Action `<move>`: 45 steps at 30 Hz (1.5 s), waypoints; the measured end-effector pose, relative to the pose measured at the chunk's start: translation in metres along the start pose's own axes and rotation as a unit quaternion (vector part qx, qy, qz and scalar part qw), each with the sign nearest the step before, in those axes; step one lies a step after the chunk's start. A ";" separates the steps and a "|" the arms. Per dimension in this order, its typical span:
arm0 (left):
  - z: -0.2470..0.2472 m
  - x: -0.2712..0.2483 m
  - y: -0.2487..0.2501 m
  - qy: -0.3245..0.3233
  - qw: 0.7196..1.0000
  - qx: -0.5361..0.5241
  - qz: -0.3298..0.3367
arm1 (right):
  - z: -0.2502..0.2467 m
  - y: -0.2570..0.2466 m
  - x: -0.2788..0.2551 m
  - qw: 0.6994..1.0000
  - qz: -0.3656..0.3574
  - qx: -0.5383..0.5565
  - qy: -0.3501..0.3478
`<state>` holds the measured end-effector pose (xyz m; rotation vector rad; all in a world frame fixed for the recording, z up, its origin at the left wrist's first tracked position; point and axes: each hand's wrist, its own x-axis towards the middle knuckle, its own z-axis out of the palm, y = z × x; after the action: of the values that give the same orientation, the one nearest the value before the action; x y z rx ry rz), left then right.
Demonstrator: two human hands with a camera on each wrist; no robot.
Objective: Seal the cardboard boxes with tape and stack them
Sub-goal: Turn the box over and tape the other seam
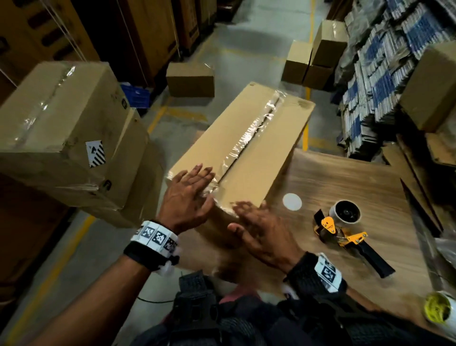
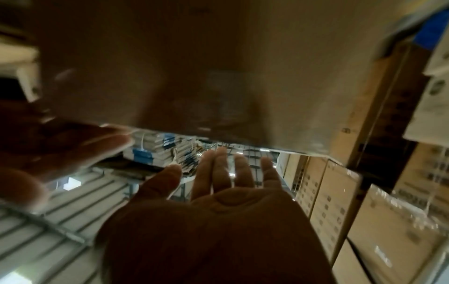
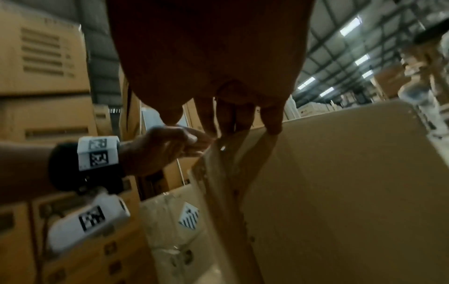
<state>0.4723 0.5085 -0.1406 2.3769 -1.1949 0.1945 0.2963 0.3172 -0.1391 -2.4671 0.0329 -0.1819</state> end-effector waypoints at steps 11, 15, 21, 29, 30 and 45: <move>0.010 0.009 0.031 -0.249 0.944 0.140 -0.167 | -0.059 0.066 0.070 0.996 0.055 -0.030 0.063; 0.000 0.002 0.008 -0.266 0.942 0.159 -0.132 | -0.071 0.089 0.091 0.959 0.074 -0.254 -0.100; -0.040 -0.003 -0.058 -0.311 0.929 0.191 -0.059 | -0.039 0.048 0.075 0.945 0.055 -0.277 -0.166; -0.061 0.019 -0.007 -0.308 0.930 0.128 -0.153 | -0.064 0.030 0.074 0.984 0.131 -0.117 -0.032; -0.054 0.029 0.009 -0.292 0.935 0.103 -0.171 | -0.074 0.045 0.079 0.979 0.155 -0.132 0.006; 0.020 0.057 0.012 -0.283 0.930 0.138 -0.189 | -0.110 0.131 0.055 0.942 0.279 -0.185 0.003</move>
<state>0.4963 0.4517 -0.1358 2.9739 -0.9438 -0.5165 0.3384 0.1427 -0.1286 -2.7095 0.8259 0.0739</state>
